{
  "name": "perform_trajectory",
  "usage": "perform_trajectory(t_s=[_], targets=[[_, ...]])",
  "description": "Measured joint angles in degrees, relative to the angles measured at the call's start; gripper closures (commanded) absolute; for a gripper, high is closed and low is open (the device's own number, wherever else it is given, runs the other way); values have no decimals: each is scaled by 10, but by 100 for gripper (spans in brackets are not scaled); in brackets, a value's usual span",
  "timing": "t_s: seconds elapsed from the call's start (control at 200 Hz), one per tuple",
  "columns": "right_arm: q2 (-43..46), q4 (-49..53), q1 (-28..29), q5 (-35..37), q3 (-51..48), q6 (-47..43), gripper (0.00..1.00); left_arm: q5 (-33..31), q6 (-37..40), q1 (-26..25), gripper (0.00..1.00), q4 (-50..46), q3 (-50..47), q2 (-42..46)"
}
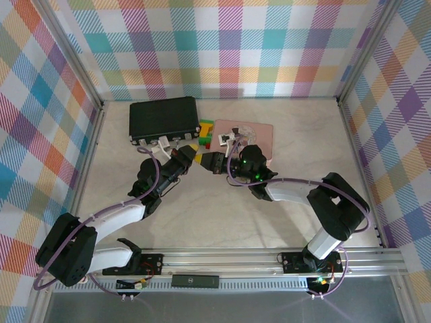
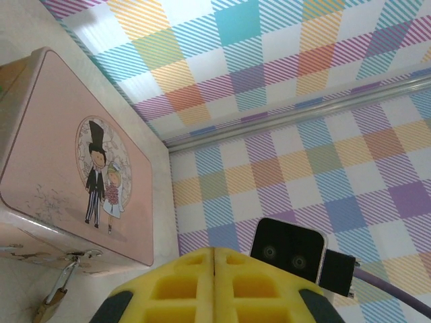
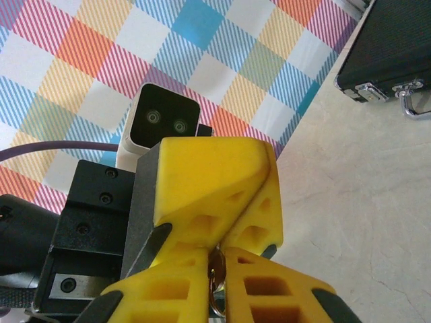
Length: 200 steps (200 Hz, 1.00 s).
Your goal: Unlock a padlock with a key
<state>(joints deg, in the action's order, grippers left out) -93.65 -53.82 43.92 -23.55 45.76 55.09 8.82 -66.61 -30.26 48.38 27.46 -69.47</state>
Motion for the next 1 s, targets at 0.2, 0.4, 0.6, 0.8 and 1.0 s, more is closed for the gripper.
perform_trajectory(t_s=[0.2,0.4,0.6,0.8,1.0], targets=[[-8,-14,-2,-6,0,12,100,-4,-1,-1,48,1,0,0],[21,73,-11,-8,-2,-48,100,13,1,6,18,-32,0,21],[87,160,-41,-18,-9,-126,100,70,17,45,15,-66,2,40],[104,257,-51,-36,-2,-200,100,149,50,54,23,-92,31,32],[108,301,-52,-52,4,-228,100,208,87,54,29,-98,68,13]])
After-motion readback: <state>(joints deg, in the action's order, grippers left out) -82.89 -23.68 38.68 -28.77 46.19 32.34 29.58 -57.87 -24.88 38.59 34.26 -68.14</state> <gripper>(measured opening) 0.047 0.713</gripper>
